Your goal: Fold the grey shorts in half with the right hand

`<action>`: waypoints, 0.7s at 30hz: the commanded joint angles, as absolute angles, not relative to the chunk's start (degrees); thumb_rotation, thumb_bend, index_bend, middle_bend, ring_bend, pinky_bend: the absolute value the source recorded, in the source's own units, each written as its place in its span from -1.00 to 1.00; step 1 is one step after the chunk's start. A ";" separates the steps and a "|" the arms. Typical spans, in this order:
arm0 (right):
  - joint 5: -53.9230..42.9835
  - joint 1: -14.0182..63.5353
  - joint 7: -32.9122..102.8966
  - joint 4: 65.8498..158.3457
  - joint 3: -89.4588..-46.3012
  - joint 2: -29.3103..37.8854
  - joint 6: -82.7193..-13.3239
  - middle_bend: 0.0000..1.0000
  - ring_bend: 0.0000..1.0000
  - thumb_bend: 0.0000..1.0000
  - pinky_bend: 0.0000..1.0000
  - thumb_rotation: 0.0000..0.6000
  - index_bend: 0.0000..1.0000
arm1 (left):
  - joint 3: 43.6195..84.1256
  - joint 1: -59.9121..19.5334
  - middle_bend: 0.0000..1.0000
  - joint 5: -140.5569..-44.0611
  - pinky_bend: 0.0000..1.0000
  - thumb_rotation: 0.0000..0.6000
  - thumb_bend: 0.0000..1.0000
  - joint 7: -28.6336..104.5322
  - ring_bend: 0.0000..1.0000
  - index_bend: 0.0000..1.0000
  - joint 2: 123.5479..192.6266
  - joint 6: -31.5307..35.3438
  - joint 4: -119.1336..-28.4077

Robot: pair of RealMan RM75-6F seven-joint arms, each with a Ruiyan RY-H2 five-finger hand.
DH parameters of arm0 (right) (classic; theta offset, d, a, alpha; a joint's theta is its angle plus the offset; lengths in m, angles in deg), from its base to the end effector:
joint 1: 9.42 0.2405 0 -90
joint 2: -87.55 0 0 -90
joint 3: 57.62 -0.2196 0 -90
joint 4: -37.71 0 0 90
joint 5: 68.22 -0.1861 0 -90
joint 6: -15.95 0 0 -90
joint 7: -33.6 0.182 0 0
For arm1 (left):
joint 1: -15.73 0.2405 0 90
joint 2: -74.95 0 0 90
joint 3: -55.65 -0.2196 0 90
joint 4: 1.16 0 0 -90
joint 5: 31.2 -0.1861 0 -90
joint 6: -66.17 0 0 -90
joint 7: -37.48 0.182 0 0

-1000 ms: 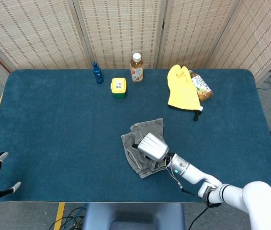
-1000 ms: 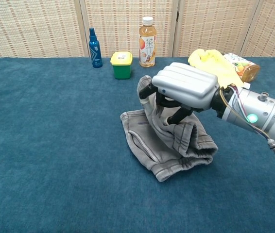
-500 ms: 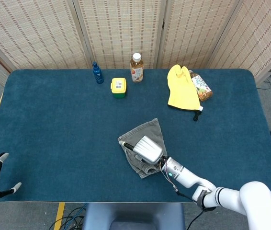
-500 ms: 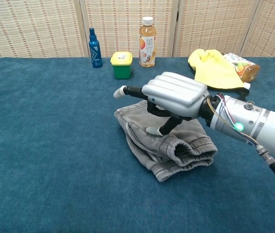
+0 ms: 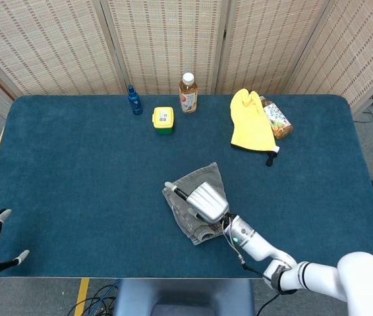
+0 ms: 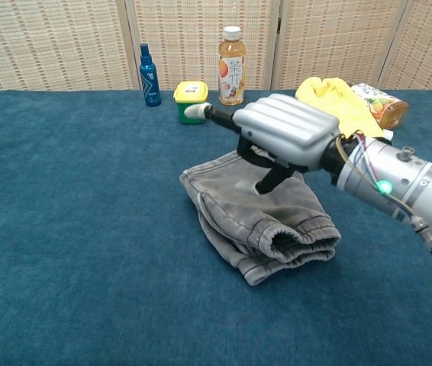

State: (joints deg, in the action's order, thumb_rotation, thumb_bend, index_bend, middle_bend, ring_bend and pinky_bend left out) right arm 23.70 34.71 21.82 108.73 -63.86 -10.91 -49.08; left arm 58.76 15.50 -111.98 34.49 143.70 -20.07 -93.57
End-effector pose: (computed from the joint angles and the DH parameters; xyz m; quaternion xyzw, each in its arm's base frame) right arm -0.0554 -0.3201 -0.0321 0.7908 -0.1872 0.4696 0.3451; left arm -0.2918 0.1910 0.1514 -0.5172 -0.4613 -0.3942 0.6036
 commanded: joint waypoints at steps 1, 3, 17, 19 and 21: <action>21.94 32.21 19.38 112.46 -64.47 -6.89 -51.23 0.74 0.95 -0.48 1.00 1.00 -1.00 | 58.89 15.36 -0.77 -112.14 -0.43 1.00 -0.66 34.53 -0.87 -0.72 143.61 -20.11 -93.66; 21.07 30.42 17.76 115.13 -64.17 -3.66 -52.33 0.73 0.94 -0.48 1.00 1.00 -1.00 | 59.02 15.19 -0.77 -112.32 -0.43 1.00 -0.66 34.57 -0.88 -0.72 143.56 -20.10 -93.75; 14.64 15.07 15.27 126.74 -59.58 14.34 -62.17 0.33 0.45 -0.38 0.47 1.00 -0.81 | 59.87 12.79 -0.77 -113.76 -0.43 1.00 -0.66 37.32 -0.87 -0.72 143.91 -18.85 -95.83; 13.67 13.29 16.20 127.79 -58.77 16.22 -62.56 0.13 0.20 -0.36 0.18 1.00 -0.79 | 59.91 12.53 -0.77 -113.91 -0.43 1.00 -0.66 37.83 -0.88 -0.72 143.80 -18.72 -96.43; 13.10 11.22 17.75 128.71 -57.81 18.18 -63.33 -0.18 -0.20 -0.35 -0.15 1.00 -0.79 | 59.89 12.33 -0.77 -113.96 -0.43 1.00 -0.66 38.52 -0.87 -0.72 143.57 -18.57 -97.22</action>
State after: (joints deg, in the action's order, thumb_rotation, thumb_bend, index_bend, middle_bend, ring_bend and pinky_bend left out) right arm 13.97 12.75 16.50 127.64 -58.82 16.74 -62.43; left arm 59.88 12.46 -113.90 38.30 143.69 -18.67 -96.97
